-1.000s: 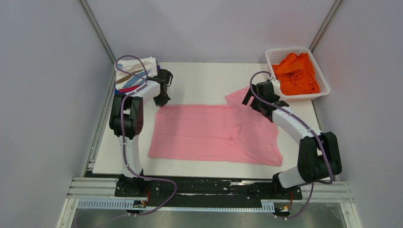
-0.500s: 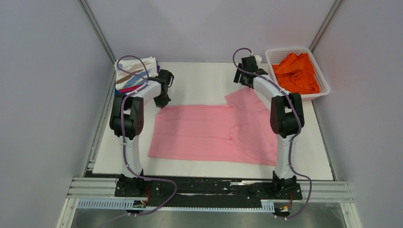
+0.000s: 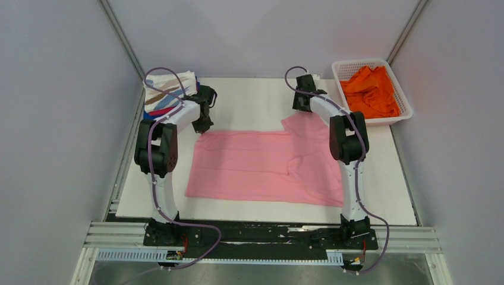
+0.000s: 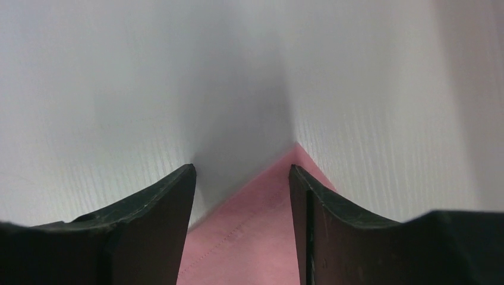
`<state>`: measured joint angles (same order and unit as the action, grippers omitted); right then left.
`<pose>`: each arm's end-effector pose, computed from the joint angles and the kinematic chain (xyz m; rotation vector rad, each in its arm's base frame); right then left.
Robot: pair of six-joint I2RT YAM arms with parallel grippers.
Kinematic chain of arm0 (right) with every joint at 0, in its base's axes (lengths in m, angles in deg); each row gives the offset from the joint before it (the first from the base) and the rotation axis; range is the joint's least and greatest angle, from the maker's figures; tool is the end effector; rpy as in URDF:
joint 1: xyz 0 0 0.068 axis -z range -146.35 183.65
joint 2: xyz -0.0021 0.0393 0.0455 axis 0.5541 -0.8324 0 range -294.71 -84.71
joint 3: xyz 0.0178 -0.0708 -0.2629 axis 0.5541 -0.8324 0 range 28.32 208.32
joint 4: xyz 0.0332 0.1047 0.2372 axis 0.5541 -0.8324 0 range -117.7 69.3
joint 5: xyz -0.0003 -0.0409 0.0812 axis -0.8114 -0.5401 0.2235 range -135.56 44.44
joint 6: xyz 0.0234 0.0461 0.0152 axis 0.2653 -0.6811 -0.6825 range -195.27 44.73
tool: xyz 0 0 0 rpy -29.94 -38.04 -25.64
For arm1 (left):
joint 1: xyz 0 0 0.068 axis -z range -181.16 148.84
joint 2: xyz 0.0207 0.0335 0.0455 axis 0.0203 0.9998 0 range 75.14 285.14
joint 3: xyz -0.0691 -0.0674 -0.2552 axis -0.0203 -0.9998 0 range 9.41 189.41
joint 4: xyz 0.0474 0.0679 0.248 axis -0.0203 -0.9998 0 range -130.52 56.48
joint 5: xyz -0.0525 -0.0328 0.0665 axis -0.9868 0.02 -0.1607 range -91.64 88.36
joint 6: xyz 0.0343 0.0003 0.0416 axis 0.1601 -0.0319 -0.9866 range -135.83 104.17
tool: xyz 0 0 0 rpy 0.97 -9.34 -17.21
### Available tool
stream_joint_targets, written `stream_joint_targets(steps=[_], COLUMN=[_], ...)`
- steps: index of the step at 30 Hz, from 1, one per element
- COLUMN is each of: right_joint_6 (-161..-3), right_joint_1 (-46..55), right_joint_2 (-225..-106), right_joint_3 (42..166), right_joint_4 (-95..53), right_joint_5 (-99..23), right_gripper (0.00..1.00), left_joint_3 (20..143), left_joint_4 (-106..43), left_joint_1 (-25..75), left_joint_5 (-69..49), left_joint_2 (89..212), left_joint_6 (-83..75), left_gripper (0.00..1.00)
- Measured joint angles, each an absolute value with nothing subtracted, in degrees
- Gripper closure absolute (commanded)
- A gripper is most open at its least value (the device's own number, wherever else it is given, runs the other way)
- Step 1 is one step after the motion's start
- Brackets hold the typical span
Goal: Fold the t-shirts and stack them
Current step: Grab the side of the flattened tshirt furthest away from the robot with both arms
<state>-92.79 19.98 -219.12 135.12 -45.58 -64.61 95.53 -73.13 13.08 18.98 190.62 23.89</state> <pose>0.5034 0.1105 0.1563 0.2194 2.4158 -0.1706 0.4053 -0.0899 0.1839 -0.6711 2.5628 0.2062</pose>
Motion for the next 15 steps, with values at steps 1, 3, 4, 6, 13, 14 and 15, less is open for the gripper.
stream_joint_targets(steps=[1,3,4,6,13,14,15], right_joint_6=[-92.9,-93.4,-93.7,-94.5,-96.3,-96.5,-96.5], right_joint_1=[20.0,20.0,20.0,20.0,20.8,21.0,21.1], right_joint_2=[-219.1,-218.5,-217.9,-216.6,-214.4,-214.1,-213.8], right_joint_3=[134.8,133.5,132.5,130.4,127.1,126.8,126.4], right_joint_4=[-45.4,-44.5,-44.1,-43.8,-43.9,-43.8,-43.8], right_joint_5=[-64.8,-65.5,-65.9,-66.5,-67.4,-66.9,-66.4], right_gripper=[0.47,0.52,0.56,0.68,1.00,1.00,1.00], left_joint_3=[95.4,95.4,95.4,95.4,94.5,94.4,94.4], left_joint_4=[-73.1,-73.2,-73.2,-73.1,-73.2,-73.2,-73.2], left_joint_1=[13.1,13.1,13.1,13.1,13.1,13.1,13.1], left_joint_5=[19.0,19.0,19.0,19.0,19.1,19.0,19.0], left_joint_2=[190.6,190.6,190.6,190.6,190.1,190.0,189.9], left_joint_6=[23.9,23.9,23.9,23.9,23.9,23.9,23.9], left_gripper=[1.00,1.00,1.00,1.00,1.00,1.00,1.00])
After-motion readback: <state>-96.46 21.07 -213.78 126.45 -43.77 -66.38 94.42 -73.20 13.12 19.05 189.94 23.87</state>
